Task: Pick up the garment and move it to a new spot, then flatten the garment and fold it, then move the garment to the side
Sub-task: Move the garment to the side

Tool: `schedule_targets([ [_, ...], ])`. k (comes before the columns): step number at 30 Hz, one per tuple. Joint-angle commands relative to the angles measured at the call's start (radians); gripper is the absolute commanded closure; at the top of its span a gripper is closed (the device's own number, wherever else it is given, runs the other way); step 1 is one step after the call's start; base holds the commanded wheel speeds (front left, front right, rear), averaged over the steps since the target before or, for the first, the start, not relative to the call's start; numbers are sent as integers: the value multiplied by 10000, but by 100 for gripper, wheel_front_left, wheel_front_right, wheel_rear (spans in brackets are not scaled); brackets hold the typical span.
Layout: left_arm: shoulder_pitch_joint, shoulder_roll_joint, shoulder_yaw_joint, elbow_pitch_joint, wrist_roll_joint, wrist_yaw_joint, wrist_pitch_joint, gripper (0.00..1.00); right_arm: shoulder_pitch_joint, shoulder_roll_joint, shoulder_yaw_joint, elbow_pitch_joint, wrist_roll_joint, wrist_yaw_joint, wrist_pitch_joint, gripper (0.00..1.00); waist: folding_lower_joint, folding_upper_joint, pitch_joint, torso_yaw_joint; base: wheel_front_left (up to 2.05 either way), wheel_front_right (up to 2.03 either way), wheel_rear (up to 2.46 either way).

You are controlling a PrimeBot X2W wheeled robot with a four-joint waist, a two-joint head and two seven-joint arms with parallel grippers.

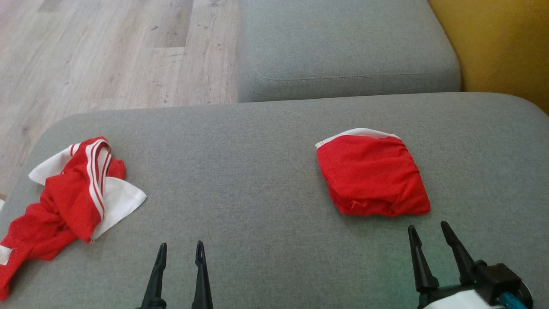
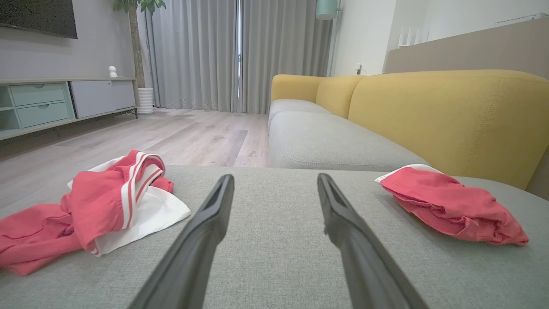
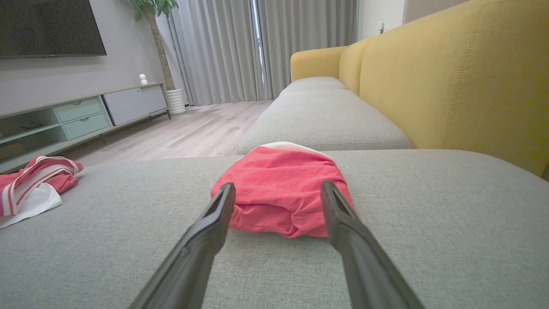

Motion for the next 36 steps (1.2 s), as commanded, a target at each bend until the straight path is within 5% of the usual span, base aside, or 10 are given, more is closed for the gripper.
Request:
schedule_targets([
  [1, -315, -49, 235, -275, 128, -37, -80, 0, -169, -77, 194, -270, -13, 67, -135, 0, 0, 0, -7, -42, 0, 0, 0],
  [15, -464, -49, -4, -250, 312, -117, -80, 0, -469, -149, 137, -204, 31, 67, -135, 0, 0, 0, 565, -292, 0, 0, 0],
  [25, -1330, -49, -321, -333, 482, -140, -80, 0, -2242, -604, -142, 23, 235, 67, -135, 0, 0, 0, 2032, -226, 0, 0, 0],
  [36, -2478, -49, -707, -143, 446, -180, -80, 0, -5014, -1151, -667, 2837, 534, 67, 323, 0, 0, 0, 3264, 35, 0, 0, 0],
])
